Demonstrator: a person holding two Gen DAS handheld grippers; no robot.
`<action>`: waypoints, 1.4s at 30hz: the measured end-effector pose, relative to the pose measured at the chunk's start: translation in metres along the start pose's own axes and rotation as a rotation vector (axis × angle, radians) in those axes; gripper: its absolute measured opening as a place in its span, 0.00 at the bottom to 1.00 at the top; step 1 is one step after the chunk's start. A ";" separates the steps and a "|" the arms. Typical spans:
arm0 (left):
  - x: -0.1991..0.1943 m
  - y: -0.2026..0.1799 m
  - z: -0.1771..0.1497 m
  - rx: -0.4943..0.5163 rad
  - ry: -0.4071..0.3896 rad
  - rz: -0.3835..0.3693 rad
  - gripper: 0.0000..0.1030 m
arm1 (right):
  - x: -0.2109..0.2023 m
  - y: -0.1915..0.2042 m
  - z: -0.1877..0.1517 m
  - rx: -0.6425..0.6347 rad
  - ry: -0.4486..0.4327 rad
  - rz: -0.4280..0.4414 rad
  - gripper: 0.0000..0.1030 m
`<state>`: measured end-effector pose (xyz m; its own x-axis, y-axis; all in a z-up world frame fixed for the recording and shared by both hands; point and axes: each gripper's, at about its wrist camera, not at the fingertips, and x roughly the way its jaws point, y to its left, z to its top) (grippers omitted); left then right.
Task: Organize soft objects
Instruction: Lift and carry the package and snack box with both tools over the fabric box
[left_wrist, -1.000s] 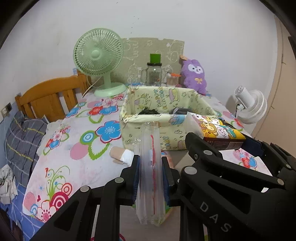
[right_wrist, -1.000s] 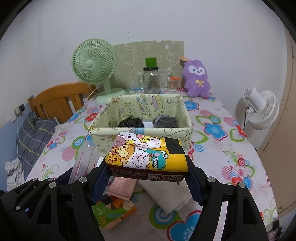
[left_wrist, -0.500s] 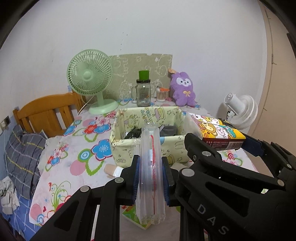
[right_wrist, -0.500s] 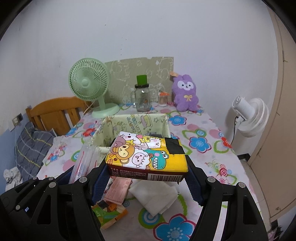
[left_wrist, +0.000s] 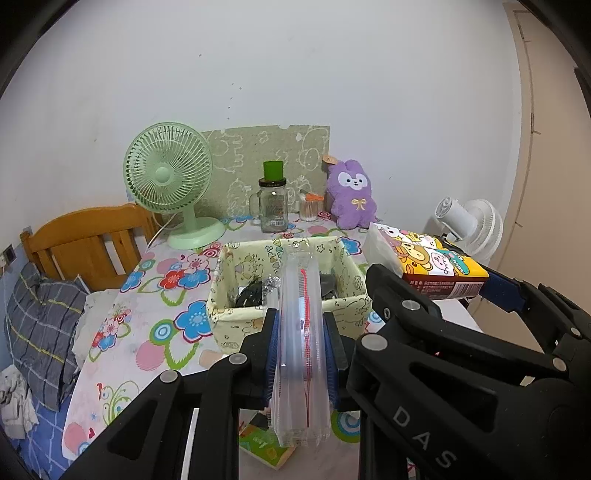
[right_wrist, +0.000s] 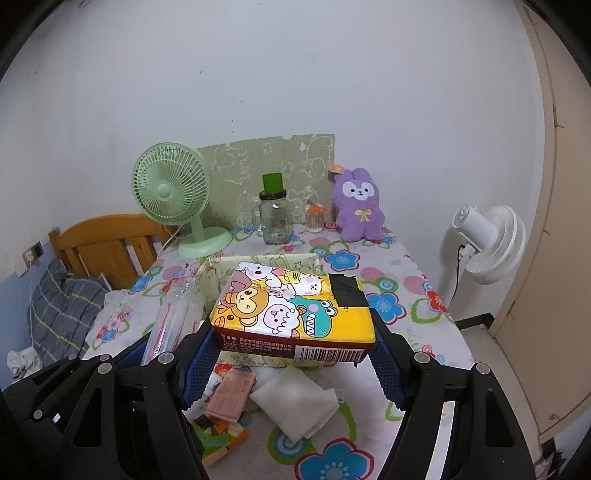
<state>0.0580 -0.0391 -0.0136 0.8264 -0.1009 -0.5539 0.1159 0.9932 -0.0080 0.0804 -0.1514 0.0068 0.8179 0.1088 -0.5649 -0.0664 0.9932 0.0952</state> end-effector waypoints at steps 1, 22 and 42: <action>0.001 0.000 0.001 0.001 -0.001 -0.001 0.20 | 0.000 0.000 0.000 0.000 -0.002 -0.002 0.75; 0.027 0.001 0.026 0.006 -0.013 -0.007 0.20 | 0.030 -0.004 0.028 0.004 -0.014 -0.013 0.75; 0.086 0.016 0.051 -0.007 0.008 -0.005 0.21 | 0.096 -0.004 0.051 0.009 0.011 -0.001 0.75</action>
<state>0.1587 -0.0351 -0.0192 0.8213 -0.1055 -0.5607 0.1164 0.9931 -0.0164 0.1879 -0.1471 -0.0057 0.8117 0.1079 -0.5741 -0.0598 0.9930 0.1021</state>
